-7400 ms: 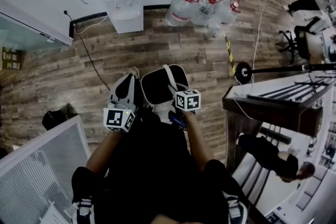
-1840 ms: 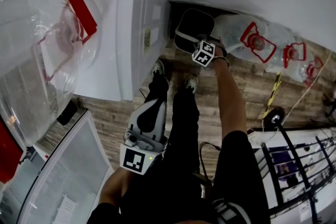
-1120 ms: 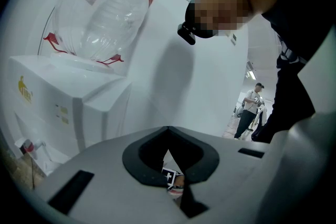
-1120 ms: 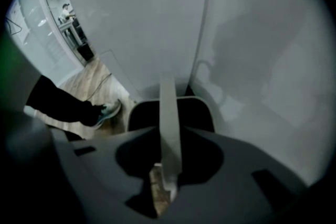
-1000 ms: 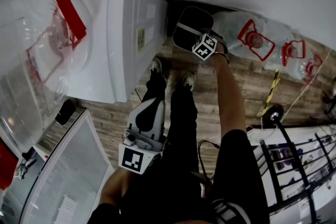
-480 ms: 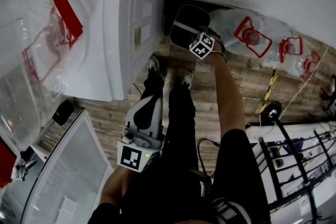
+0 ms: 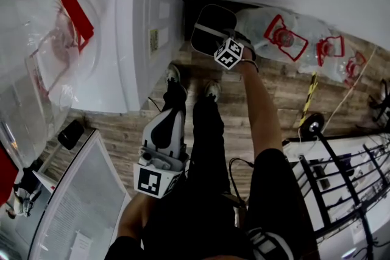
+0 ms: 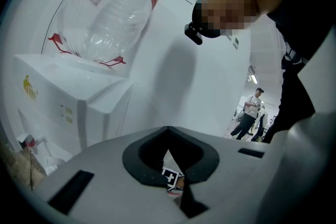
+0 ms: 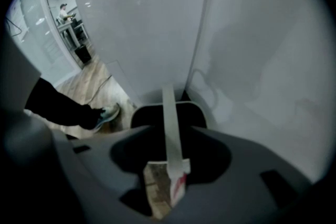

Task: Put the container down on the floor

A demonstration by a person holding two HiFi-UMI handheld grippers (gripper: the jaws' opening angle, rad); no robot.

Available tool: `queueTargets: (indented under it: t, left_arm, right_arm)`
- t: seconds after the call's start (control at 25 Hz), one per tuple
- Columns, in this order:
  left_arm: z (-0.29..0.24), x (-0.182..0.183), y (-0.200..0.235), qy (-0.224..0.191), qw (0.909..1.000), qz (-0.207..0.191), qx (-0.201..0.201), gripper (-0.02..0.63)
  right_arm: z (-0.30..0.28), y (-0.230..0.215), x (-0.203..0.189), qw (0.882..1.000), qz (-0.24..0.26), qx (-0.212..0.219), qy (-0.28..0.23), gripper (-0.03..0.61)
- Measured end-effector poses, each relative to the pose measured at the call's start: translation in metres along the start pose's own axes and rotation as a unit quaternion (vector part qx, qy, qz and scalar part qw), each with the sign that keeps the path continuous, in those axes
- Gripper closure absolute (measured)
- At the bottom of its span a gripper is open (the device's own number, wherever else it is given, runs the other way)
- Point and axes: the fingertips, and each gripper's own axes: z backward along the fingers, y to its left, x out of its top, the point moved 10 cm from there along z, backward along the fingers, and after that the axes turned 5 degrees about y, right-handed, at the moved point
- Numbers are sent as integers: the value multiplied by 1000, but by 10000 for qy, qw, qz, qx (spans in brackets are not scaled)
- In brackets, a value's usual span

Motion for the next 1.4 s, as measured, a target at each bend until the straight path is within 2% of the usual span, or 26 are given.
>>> queueTargets:
  t: [0.36, 0.56, 0.76, 0.84, 1.0, 1.16, 1.28, 1.4]
  left_arm:
    - [8, 22, -16, -239, 9997, -14, -76, 586]
    - [9, 39, -30, -376, 9991, -117, -140, 586]
    - [20, 55, -47, -478, 9988, -84, 91, 587]
    - [25, 63, -53, -509, 9985, -70, 187, 586]
    - [40, 82, -67, -602, 9976, 14, 349, 586]
    - [48, 105, -77, -711, 9969, -49, 336, 586]
    - [54, 119, -81, -639, 9974, -239, 243, 586]
    - [63, 132, -84, -612, 9973, -392, 137, 586]
  right_arm:
    - [44, 2, 0, 9997, -199, -65, -102, 394]
    - [81, 6, 4, 9974, -669, -67, -265, 490]
    - [124, 15, 5, 9886, -1413, -41, -523, 537]
    - [144, 18, 6, 9793, -1905, 142, -663, 543]
    - [203, 32, 10, 9492, -2844, 526, -1244, 545]
    - [257, 40, 18, 9312, -3154, 511, -1752, 546]
    - [299, 44, 23, 9118, -3494, 401, -2120, 546]
    - [346, 47, 35, 9023, -3509, 303, -2487, 546]
